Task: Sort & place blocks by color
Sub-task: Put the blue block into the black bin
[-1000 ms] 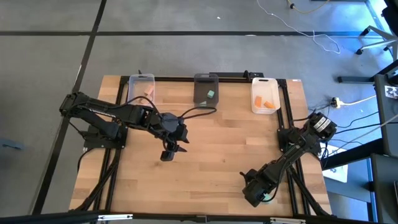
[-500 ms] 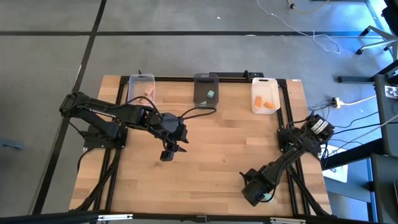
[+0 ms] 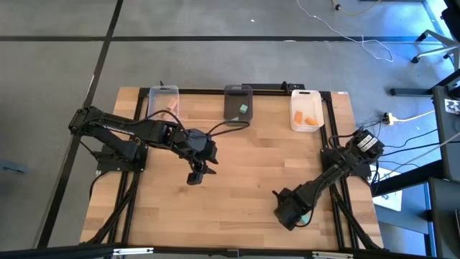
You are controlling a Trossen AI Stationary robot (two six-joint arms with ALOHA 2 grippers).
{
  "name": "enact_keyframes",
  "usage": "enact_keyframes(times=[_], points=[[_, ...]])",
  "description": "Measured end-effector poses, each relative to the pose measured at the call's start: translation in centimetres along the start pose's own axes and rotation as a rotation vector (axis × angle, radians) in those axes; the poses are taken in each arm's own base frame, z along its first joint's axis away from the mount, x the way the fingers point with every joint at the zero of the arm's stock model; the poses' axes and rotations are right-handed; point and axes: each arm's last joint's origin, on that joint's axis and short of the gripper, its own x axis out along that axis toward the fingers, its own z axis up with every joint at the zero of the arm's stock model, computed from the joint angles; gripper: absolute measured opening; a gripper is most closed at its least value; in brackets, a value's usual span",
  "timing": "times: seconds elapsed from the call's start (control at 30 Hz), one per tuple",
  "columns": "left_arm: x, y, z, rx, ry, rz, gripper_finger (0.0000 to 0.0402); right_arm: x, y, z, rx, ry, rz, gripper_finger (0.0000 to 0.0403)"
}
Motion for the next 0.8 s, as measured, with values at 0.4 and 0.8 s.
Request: enact_keyframes(times=[0.4,0.8], points=[[0.0,0.0,0.0,-0.003,0.000,0.000,0.0170,-6.2,0.5,6.2,-0.172,-0.295,-0.142,0.0135],[-0.1,0.5,0.0,-0.023,-0.024,0.181,0.0170,-14.7,-0.6,13.1,-0.330,-0.567,-0.247,0.0135]])
